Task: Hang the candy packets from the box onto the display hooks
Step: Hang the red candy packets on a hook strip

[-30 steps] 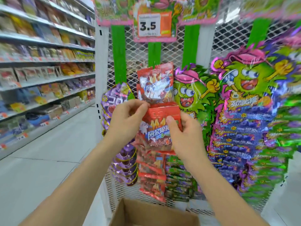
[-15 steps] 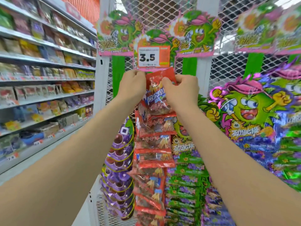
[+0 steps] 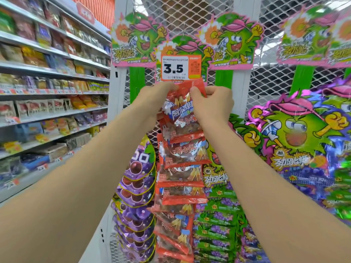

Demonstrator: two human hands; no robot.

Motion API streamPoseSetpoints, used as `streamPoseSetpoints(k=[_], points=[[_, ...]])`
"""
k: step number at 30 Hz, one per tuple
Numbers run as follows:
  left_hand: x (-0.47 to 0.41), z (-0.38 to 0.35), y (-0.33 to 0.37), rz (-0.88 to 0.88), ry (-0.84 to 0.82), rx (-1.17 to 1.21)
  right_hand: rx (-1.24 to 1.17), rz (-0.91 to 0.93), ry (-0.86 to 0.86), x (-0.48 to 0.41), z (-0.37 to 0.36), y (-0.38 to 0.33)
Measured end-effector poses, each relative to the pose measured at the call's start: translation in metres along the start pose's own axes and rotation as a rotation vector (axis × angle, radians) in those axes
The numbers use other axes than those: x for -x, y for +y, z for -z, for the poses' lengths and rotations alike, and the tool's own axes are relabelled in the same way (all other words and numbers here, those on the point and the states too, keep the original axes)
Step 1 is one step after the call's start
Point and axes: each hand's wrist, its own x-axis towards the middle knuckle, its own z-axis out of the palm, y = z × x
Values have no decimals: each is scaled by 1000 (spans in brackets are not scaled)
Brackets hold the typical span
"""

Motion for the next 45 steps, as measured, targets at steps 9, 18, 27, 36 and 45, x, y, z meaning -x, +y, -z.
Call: streamPoseSetpoints(k=[9, 18, 27, 36, 45], points=[[-2, -8, -2, 65, -127, 97, 22, -26, 14, 3, 7, -9], [1, -5, -13, -19, -92, 30, 160, 115, -50, 14, 16, 4], [7, 13, -55, -459, 76, -438, 381, 273, -80, 28, 26, 17], [37, 23, -103, -518, 229, -599, 604, 218, -214, 69, 36, 36], [56, 45, -135, -441, 219, -637, 389, 171, -173, 99, 37, 64]])
